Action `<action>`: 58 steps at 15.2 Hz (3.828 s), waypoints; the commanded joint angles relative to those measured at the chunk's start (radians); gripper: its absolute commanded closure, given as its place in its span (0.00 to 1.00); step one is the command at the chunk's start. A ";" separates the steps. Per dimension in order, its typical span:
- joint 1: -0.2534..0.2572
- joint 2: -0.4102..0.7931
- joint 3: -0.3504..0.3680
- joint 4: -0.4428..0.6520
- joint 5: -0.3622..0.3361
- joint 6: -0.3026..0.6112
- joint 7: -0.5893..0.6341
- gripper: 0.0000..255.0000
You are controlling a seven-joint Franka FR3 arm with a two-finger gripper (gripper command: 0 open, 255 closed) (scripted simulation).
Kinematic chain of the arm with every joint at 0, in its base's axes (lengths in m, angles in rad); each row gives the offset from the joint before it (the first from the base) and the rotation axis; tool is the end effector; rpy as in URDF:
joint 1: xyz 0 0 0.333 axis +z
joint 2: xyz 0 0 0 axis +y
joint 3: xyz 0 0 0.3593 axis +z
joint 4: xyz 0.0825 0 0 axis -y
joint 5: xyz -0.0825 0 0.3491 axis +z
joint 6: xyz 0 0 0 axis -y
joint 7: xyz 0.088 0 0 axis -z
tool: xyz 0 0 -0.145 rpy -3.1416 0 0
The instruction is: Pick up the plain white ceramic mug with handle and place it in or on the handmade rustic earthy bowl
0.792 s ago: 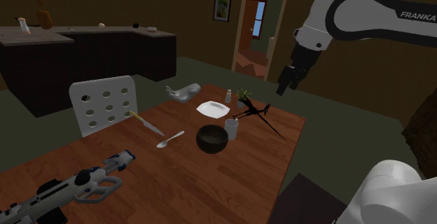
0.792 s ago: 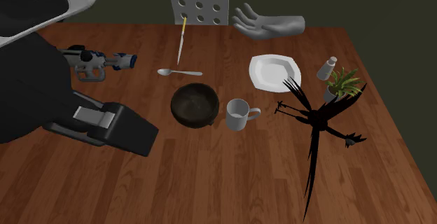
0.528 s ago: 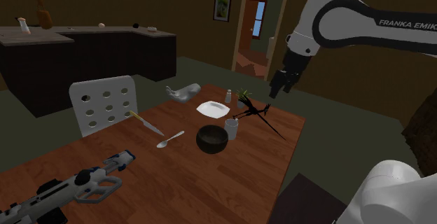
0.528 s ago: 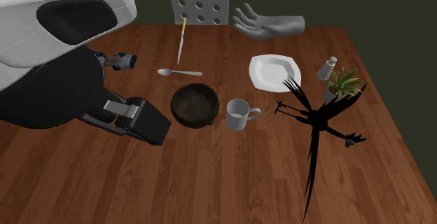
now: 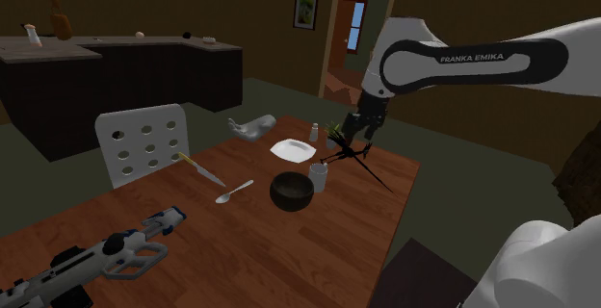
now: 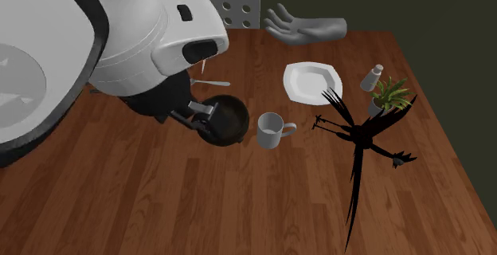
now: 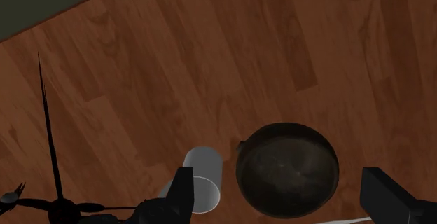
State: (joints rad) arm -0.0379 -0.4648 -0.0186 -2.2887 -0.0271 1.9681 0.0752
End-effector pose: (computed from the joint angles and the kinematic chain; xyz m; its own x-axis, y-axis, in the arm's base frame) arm 0.3785 -0.0252 0.5527 0.9823 -0.1196 0.1445 -0.1219 -0.9925 0.0071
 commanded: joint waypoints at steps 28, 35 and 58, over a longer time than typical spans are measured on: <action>-0.058 1.006 -0.038 0.559 0.002 0.367 0.210 0.00; -0.061 1.057 -0.038 0.560 0.004 0.416 0.208 0.00; -0.058 1.000 -0.041 0.570 0.004 0.349 0.205 1.00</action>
State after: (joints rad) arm -0.0950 0.5413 -0.0598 -1.7222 -0.0231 2.3279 0.2818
